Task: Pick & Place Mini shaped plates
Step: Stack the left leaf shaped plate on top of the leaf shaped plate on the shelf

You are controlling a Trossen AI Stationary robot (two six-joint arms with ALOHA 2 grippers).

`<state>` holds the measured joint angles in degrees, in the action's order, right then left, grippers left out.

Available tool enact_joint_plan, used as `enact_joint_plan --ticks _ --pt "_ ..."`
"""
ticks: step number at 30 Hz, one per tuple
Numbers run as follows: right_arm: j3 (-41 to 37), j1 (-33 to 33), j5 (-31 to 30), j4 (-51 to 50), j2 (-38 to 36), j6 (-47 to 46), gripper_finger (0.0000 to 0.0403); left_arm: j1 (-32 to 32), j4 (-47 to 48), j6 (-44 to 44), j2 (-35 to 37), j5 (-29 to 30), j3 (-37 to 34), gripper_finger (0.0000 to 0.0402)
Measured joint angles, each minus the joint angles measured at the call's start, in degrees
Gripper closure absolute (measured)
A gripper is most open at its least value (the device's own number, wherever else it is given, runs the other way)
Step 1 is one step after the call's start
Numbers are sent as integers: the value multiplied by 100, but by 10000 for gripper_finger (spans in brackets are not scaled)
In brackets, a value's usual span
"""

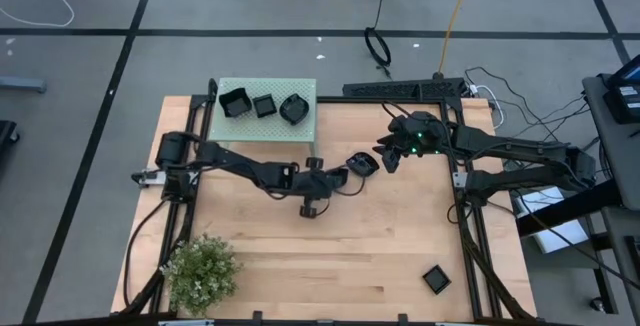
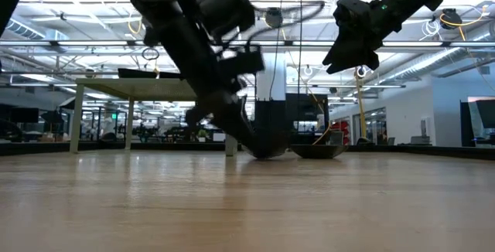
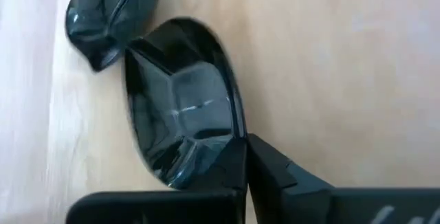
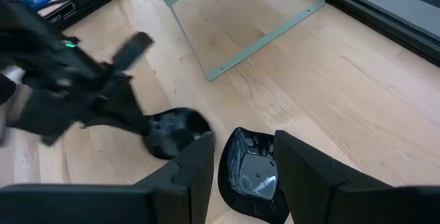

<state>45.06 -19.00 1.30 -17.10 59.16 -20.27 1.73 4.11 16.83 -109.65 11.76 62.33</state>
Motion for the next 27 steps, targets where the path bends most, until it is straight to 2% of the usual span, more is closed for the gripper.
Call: enact_joint_plan --ticks 7,10,13,21,24,27 --pt "4 0 0 -36 2 -2 262 223 -8 -477 928 246 -2 396" --pt "4 0 0 -37 2 -2 262 252 -1 -803 1498 662 -2 396" --pt "4 0 -15 -35 2 -4 262 167 104 -1053 2032 1331 0 393" --pt "4 -4 -469 6 2 -2 261 -814 738 -2200 2801 2122 0 393" --pt "4 -4 -463 95 2 -2 261 -1217 672 -2347 2813 2101 4 398" --pt "4 -4 -455 225 2 -4 261 -1554 827 -2675 2786 1749 2 394"
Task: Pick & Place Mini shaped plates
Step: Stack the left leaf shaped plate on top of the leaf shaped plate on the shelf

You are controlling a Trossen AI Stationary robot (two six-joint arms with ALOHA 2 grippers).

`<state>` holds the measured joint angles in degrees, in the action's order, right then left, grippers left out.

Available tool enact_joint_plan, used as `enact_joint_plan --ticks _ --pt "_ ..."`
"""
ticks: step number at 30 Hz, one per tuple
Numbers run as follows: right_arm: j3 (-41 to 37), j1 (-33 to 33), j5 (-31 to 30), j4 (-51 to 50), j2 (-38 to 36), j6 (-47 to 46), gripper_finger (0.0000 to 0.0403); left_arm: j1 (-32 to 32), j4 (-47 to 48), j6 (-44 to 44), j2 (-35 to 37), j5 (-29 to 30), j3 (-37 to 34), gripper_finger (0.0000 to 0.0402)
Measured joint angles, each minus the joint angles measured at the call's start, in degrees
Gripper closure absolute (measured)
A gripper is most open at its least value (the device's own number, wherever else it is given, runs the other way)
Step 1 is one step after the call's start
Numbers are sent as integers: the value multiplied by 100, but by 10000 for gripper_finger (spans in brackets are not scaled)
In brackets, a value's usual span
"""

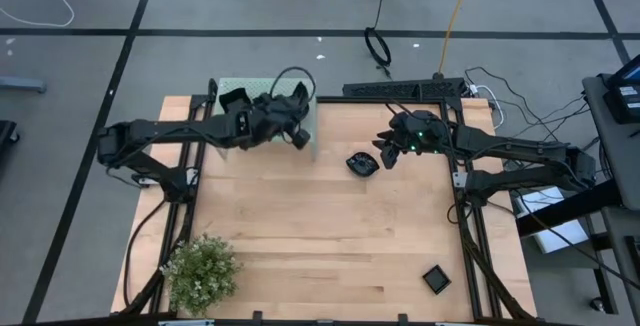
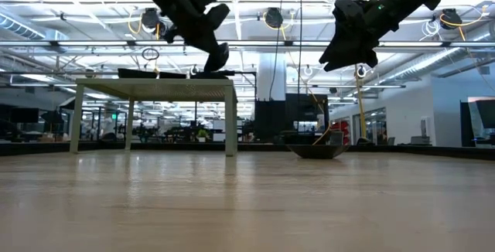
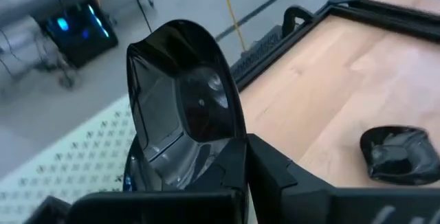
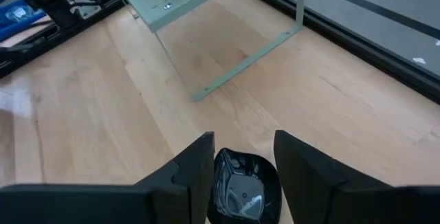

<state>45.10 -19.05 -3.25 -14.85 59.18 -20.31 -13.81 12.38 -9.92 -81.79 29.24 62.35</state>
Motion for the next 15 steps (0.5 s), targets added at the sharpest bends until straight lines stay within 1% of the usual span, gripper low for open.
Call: enact_joint_plan --ticks 3,10,15 --pt "0 0 2 24 0 2 261 -143 177 -307 -45 -282 0 396" --pt "0 0 2 17 0 2 261 -198 253 -329 -48 -237 -4 391" --pt "0 0 2 17 0 2 261 -192 515 -380 -49 -226 -4 397"
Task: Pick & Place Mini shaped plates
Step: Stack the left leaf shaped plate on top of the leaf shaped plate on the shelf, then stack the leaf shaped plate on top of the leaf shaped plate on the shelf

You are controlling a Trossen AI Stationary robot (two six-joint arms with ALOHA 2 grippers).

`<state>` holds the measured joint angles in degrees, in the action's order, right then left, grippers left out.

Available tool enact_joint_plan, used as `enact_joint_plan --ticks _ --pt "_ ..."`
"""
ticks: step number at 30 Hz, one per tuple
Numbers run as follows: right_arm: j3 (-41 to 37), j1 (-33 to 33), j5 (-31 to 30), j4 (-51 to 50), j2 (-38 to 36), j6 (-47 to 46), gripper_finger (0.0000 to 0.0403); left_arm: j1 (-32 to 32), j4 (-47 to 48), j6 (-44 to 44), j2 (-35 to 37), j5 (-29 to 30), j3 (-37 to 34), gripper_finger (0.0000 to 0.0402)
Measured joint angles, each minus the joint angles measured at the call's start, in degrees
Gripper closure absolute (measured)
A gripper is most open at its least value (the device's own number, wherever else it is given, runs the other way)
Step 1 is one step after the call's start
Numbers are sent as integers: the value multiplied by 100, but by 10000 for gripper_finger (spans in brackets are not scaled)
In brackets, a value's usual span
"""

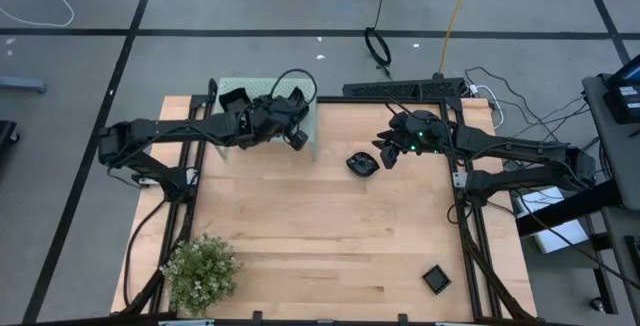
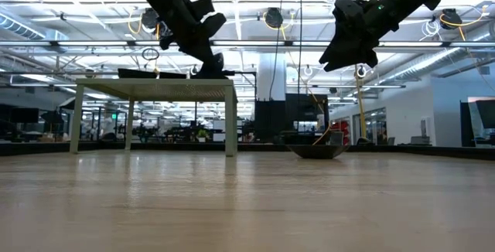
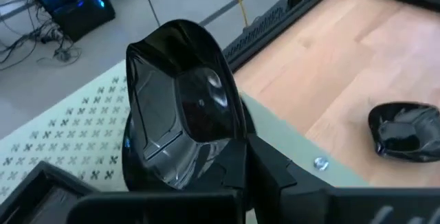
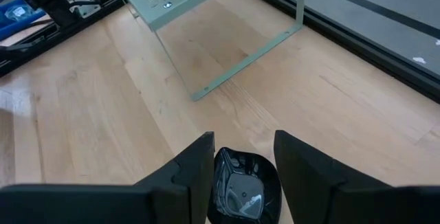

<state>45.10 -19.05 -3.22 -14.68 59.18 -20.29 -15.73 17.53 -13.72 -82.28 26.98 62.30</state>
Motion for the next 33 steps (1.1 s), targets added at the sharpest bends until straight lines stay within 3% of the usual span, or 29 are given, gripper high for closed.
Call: enact_joint_plan --ticks 15,25,33 --pt "0 0 -1 -7 0 2 261 62 7 -48 17 11 0 373" --pt "0 0 0 -63 0 2 261 125 -137 135 476 196 4 261" --pt "-73 -57 5 -843 310 -166 261 256 -1271 -63 827 -882 13 213"
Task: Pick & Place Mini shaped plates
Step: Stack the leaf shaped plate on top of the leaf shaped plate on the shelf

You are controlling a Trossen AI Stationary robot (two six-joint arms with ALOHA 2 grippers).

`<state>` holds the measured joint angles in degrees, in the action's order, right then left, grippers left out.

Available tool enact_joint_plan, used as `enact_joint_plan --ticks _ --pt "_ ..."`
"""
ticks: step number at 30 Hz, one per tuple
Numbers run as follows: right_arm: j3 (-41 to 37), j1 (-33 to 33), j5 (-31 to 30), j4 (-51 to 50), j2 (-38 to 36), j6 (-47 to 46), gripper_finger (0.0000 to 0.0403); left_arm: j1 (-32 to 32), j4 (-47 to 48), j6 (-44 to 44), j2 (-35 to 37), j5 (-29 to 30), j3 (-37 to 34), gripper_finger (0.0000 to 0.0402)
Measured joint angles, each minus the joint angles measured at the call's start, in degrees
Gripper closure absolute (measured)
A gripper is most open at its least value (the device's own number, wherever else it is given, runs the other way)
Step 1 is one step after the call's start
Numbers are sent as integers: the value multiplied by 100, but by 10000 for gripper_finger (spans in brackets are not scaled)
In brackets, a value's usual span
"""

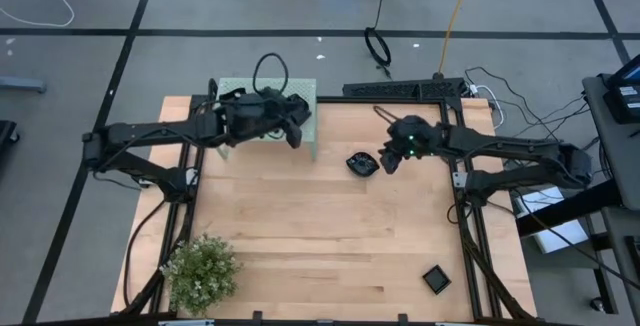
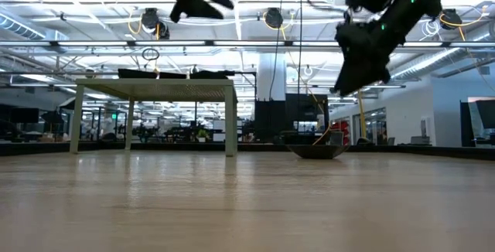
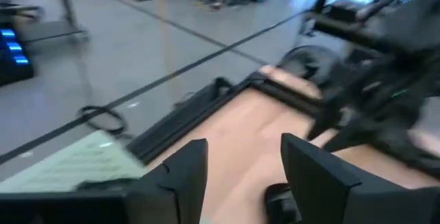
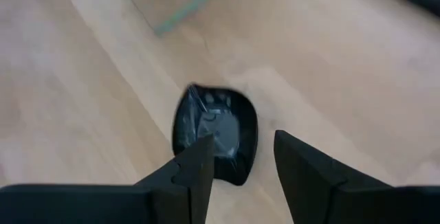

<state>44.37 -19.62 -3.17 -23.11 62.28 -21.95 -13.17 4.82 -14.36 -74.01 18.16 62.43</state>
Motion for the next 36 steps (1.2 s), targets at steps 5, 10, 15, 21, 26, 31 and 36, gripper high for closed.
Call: enact_joint_plan --ticks 5,10,15,21,26,31,36 --pt "-538 0 37 591 528 -308 261 188 -660 -69 -40 -410 -9 211" --pt "-965 -75 23 1546 1017 -441 261 390 -664 -74 -74 -467 -9 211" --pt "-1191 -142 37 2352 1630 -568 261 506 -665 -74 -66 -465 -9 211" --pt "-1197 -175 39 3219 2287 -610 261 513 -654 -72 -66 -465 -9 211" --pt "-1190 -157 382 3357 2549 -792 289 544 -646 -80 -66 -462 -9 211" --pt "-1188 24 697 3353 2531 -824 378 609 -631 45 -66 -462 -9 211" --pt "-1193 367 1278 3671 2402 -711 398 750 -627 231 -66 -462 -9 211"
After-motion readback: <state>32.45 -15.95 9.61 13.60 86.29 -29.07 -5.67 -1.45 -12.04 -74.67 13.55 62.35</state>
